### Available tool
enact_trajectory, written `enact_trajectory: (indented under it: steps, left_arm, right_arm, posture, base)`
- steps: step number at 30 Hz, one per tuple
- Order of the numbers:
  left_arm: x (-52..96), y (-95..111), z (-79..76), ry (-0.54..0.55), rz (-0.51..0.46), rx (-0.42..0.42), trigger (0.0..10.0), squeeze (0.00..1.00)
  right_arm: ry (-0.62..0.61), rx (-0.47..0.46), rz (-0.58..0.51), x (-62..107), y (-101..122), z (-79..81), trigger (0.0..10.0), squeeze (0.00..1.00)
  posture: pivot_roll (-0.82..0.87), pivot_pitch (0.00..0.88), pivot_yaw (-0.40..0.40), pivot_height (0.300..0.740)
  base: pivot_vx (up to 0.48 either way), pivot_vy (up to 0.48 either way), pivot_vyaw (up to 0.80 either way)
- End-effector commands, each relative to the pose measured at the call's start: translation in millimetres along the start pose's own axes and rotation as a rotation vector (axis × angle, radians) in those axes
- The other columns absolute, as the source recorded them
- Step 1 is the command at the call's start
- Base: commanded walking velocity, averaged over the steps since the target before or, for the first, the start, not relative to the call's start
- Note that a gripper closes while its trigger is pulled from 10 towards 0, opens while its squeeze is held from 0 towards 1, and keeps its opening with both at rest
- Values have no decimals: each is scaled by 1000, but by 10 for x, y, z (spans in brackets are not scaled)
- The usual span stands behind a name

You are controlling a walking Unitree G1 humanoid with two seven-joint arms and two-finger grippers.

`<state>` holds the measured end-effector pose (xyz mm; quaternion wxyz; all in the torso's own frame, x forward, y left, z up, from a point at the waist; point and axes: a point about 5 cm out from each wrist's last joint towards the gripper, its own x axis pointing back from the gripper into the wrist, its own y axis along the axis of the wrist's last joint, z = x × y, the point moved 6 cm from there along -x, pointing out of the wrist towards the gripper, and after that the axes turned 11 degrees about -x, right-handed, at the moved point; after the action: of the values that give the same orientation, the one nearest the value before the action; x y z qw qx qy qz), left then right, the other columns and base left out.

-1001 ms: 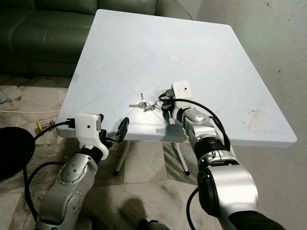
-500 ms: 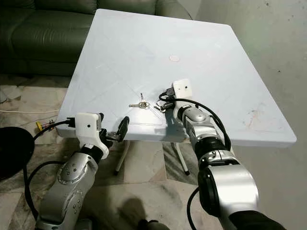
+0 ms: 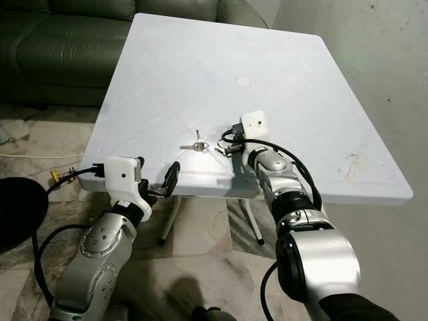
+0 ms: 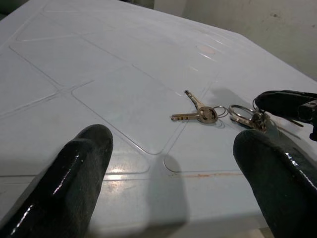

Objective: Hang keys on a hook

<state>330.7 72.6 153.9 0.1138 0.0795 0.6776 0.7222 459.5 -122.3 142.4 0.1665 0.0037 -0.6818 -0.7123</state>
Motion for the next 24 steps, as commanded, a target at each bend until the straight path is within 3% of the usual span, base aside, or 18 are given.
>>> enact_trajectory:
  steps: [1,4,5,6,18,24]
  left_arm:
    - [-12,12,-90,-12,-5,12,10000,0]
    - [-8,12,-93,-13,-5,13,10000,0]
    - [-5,12,-96,-12,-4,14,10000,0]
    - [-3,12,-97,-12,-4,14,10000,0]
    - [-37,39,-18,30,-13,15,10000,0]
    - [-110,104,227,127,-32,5,10000,0]
  right_arm:
    - [-29,6,8,12,-3,-86,10000,0]
    - [-37,-3,11,12,-11,-94,10000,0]
    - [-53,-11,4,12,-1,-111,510,0]
    - [-67,-17,-8,13,23,-129,0,0]
    - [-71,-115,-176,16,427,-127,0,0]
    - [-32,-141,-327,81,700,-66,0,0]
  posture:
    - [155,160,-167,740]
    - [157,161,-168,740]
    - [157,163,-169,740]
    - [158,164,-168,740]
    - [153,171,-168,740]
    - [141,172,-166,740]
  base:
    - [0,0,0]
    - [0,0,0]
    - [0,0,0]
    - [0,0,0]
    - [0,0,0]
    - [0,0,0]
